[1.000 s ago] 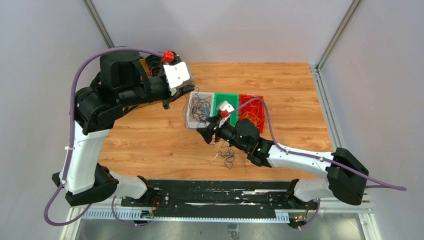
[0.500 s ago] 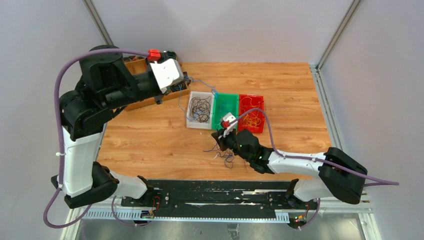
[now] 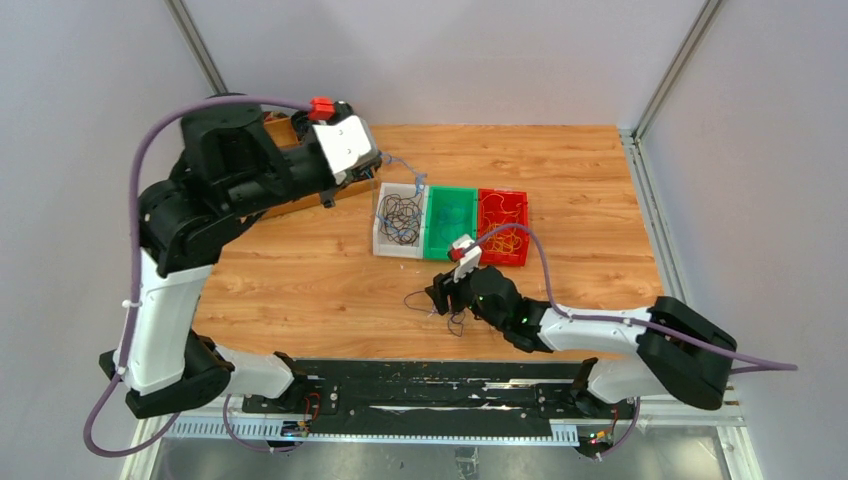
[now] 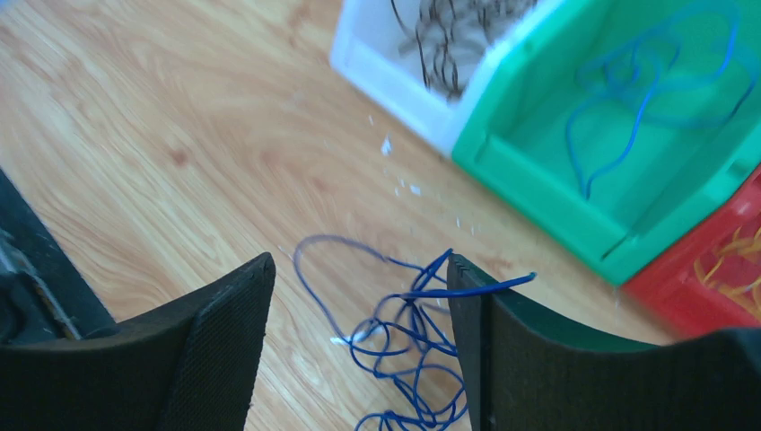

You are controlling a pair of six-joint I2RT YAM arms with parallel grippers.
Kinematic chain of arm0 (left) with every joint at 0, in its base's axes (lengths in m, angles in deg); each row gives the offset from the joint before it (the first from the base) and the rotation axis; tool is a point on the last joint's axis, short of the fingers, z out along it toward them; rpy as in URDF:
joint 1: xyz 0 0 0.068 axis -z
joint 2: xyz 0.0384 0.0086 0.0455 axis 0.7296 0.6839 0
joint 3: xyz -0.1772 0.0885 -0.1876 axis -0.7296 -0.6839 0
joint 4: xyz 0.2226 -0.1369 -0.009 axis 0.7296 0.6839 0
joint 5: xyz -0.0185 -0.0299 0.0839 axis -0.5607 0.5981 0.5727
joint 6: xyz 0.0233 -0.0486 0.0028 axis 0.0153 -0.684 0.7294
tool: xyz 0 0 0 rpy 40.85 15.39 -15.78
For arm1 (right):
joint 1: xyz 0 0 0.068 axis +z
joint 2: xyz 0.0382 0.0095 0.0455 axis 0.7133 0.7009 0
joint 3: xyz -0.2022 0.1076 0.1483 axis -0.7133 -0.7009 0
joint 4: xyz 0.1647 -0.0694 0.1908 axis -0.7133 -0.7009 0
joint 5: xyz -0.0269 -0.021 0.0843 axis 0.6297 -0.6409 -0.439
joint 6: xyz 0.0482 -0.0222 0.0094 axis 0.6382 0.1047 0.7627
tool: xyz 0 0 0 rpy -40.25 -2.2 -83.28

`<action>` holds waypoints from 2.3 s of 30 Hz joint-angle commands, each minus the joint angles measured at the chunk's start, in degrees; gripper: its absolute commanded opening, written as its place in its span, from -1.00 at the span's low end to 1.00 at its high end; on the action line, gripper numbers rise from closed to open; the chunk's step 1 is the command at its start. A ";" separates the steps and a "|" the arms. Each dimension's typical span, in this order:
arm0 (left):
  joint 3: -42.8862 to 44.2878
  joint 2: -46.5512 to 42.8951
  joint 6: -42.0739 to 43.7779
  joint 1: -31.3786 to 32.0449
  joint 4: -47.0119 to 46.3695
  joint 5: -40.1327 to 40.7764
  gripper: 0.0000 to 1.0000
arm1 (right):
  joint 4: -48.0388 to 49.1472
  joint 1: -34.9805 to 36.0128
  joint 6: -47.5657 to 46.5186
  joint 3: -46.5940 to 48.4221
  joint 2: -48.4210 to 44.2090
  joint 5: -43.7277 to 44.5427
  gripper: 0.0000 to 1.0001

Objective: Untangle the cables

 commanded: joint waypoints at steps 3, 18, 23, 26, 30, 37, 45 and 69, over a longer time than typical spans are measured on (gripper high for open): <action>-15.97 -2.19 -2.83 0.45 -9.46 -0.75 -0.99 | -11.07 -2.18 2.72 6.86 -9.88 -4.70 0.53; -17.87 5.40 -2.98 0.45 -11.68 -2.14 -0.99 | -28.01 -8.86 9.34 4.73 -20.25 -17.53 0.57; -17.85 6.28 -2.86 0.44 -11.72 -2.32 -0.99 | -39.48 -11.53 13.00 8.93 -17.55 -28.46 0.56; -17.90 7.30 -3.21 0.50 -12.11 -2.47 -0.99 | -46.60 -11.71 10.55 12.28 -16.07 -28.28 0.54; -18.28 9.17 -3.19 0.54 -13.73 -1.79 -0.99 | -55.68 -12.28 7.91 17.63 -13.58 -27.20 0.54; -21.24 14.20 -2.37 0.54 -20.25 2.06 -0.99 | -66.60 -13.29 8.83 20.34 -8.79 -31.06 0.53; -22.30 23.05 -2.61 0.53 -28.32 6.88 -0.99 | -69.33 -17.43 11.71 18.08 -15.58 -29.91 0.45; -25.93 38.37 -7.70 0.79 -41.71 10.96 -0.99 | -56.87 -18.37 22.56 6.64 -26.06 -23.78 0.33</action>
